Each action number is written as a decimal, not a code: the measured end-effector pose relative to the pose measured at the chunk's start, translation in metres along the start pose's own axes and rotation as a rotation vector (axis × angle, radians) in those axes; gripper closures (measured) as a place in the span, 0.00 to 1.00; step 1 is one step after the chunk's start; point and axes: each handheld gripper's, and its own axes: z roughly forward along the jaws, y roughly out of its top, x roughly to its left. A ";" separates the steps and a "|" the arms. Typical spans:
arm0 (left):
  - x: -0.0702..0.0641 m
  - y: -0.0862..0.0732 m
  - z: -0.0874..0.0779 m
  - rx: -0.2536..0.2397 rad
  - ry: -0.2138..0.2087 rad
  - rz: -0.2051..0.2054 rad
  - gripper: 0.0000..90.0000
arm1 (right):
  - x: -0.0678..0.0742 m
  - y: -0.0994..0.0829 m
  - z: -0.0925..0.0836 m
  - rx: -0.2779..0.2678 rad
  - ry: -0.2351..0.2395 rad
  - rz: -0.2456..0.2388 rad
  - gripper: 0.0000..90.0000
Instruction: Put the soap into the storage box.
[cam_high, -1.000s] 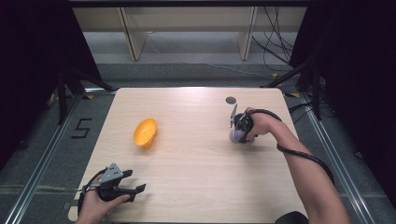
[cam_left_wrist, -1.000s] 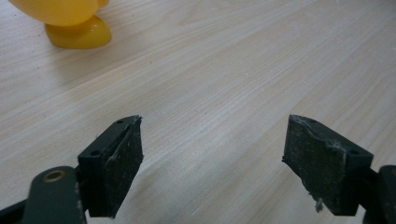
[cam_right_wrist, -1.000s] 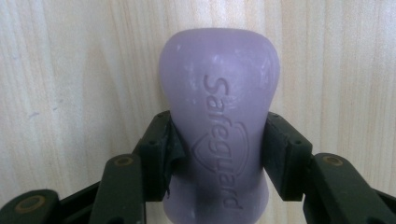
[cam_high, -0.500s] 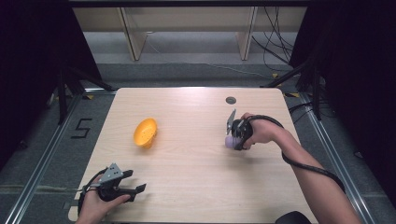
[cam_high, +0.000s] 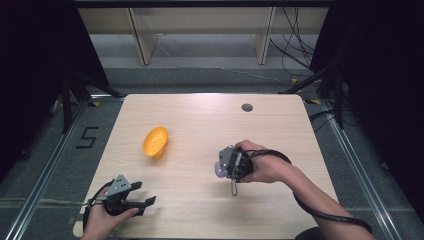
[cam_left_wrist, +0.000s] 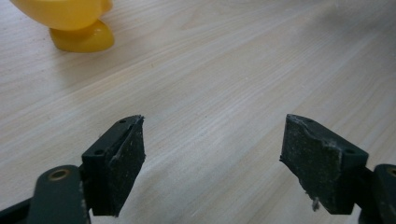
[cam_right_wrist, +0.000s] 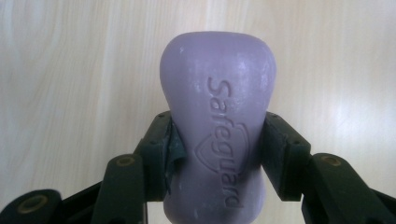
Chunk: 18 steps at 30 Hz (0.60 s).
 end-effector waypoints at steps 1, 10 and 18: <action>0.000 0.000 0.000 -0.008 -0.003 -0.009 0.24 | 0.002 0.005 0.000 -0.015 -0.024 -0.014 0.56; -0.003 0.010 -0.002 -0.068 -0.064 -0.125 0.31 | 0.029 0.039 0.018 -0.090 -0.414 -0.186 0.56; -0.023 0.067 0.007 -0.155 -0.196 -0.140 0.35 | 0.059 0.048 0.024 -0.106 -0.670 -0.265 0.56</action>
